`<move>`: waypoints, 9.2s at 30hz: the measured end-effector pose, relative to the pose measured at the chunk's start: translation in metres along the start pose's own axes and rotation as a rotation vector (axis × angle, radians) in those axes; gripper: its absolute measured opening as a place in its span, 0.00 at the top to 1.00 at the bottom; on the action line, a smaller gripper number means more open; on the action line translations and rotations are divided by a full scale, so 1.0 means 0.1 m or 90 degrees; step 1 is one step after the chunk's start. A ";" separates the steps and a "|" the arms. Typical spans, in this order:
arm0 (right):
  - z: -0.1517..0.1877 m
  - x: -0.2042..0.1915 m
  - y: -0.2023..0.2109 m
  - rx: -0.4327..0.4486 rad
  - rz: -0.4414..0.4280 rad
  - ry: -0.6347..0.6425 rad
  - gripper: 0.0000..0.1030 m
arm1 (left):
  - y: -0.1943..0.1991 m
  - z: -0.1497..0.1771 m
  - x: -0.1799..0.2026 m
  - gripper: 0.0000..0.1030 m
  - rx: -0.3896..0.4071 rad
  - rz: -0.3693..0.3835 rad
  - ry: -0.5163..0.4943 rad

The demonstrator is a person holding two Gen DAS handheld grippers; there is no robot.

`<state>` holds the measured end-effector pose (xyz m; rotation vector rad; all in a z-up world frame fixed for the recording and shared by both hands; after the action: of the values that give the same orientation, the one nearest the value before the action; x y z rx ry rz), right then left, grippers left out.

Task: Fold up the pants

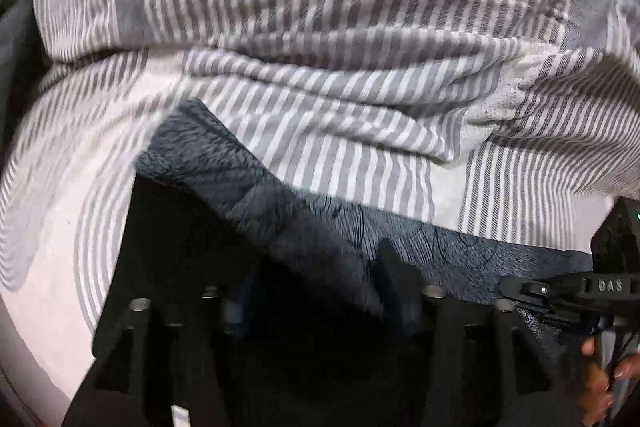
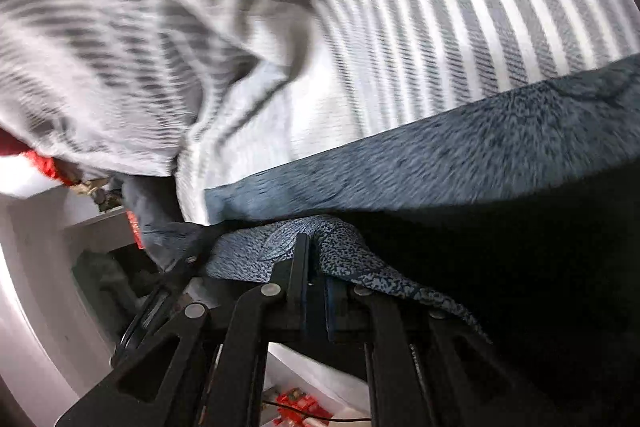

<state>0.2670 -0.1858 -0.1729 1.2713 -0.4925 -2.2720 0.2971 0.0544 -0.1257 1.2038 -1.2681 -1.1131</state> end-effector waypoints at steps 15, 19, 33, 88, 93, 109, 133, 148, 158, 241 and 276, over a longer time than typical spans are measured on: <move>0.39 -0.70 0.48 0.037 0.000 0.129 0.00 | 0.66 0.29 0.15 0.34 0.043 -0.104 -0.001; 0.80 -0.47 0.82 0.090 0.118 0.145 0.00 | 0.69 0.51 0.34 0.34 0.055 -0.070 -0.032; 3.02 1.57 1.64 0.339 0.106 -0.183 0.00 | 0.26 1.70 1.80 0.34 -0.053 -0.015 -0.385; 0.74 2.30 4.24 0.416 0.023 -0.117 0.92 | -0.32 0.87 4.35 0.34 -0.032 -0.027 -0.440; 0.57 2.31 4.14 0.323 0.132 -0.097 0.57 | -0.28 0.82 4.36 0.34 -0.039 -0.035 -0.426; 0.19 1.16 3.05 -0.020 0.577 0.466 0.45 | -0.18 1.10 3.88 0.34 -0.075 -0.016 -0.390; -0.01 1.23 3.01 -0.029 0.595 0.364 0.48 | -0.40 0.83 3.81 0.34 -0.068 -0.050 -0.316; 1.69 0.52 1.83 0.052 0.153 0.242 0.36 | 0.01 0.83 1.75 0.34 -0.094 -0.120 -0.337; 1.82 0.23 0.02 0.037 0.076 0.224 0.36 | -0.51 0.95 1.32 0.34 -0.011 -0.196 -0.475; 1.46 1.03 2.04 0.238 0.437 0.028 0.00 | 0.55 1.07 1.49 0.04 -0.037 -0.151 -0.238; 1.53 2.11 4.09 0.425 0.172 -0.068 0.21 | 0.27 0.81 4.74 0.04 -0.020 0.022 -0.420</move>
<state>0.1377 -0.6295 -0.0257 1.2660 -1.4553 -2.0122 0.2237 -0.4180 -0.0675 0.8020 -1.7394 -1.5684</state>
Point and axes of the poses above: each gripper's, at about its wrist camera, not at the fingertips, and y roughly against the way its jaws point, x to its right, z to its underside, the point moved 7 cm from there along -y, roughly the way its jaws point, and after that the axes turned 15 degrees about -x, right-handed, at the moved point
